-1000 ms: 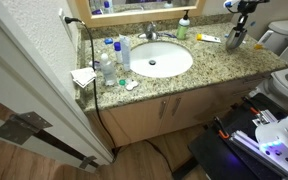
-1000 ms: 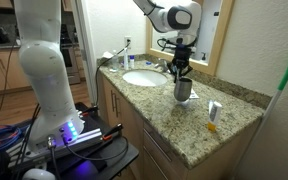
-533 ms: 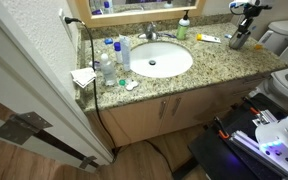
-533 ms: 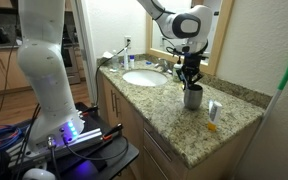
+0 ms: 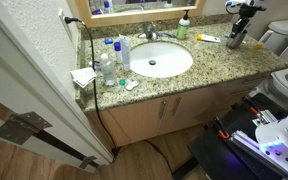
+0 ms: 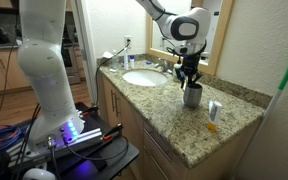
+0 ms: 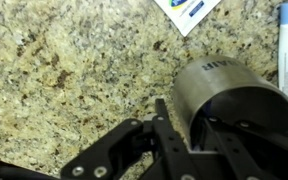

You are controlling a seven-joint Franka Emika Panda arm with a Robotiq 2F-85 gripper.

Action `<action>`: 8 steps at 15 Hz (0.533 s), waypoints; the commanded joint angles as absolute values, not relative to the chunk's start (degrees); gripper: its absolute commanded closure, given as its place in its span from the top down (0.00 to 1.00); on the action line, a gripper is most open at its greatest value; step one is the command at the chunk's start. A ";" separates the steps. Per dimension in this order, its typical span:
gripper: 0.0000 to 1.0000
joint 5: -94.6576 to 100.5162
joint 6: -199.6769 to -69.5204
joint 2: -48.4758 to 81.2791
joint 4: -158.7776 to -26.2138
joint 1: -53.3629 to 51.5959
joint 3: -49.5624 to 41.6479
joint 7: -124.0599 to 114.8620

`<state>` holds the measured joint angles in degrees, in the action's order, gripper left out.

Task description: Move the cup from the left to the right side of the counter

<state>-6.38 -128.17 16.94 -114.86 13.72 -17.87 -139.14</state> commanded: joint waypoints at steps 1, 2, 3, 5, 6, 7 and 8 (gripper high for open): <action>0.59 -9.22 -127.60 15.51 -114.94 14.44 -17.66 -138.22; 0.67 -8.54 -127.64 14.56 -115.15 14.27 -18.07 -138.70; 0.73 -7.86 -127.79 13.75 -115.32 14.10 -18.42 -139.24; 0.86 -6.14 -127.11 11.57 -115.47 13.77 -19.11 -140.44; 0.93 -5.21 -126.66 10.09 -115.74 13.59 -19.27 -140.83; 0.98 -4.57 -126.25 8.76 -115.84 13.59 -19.23 -140.61; 1.00 -4.83 -126.17 6.56 -116.70 13.73 -18.67 -138.48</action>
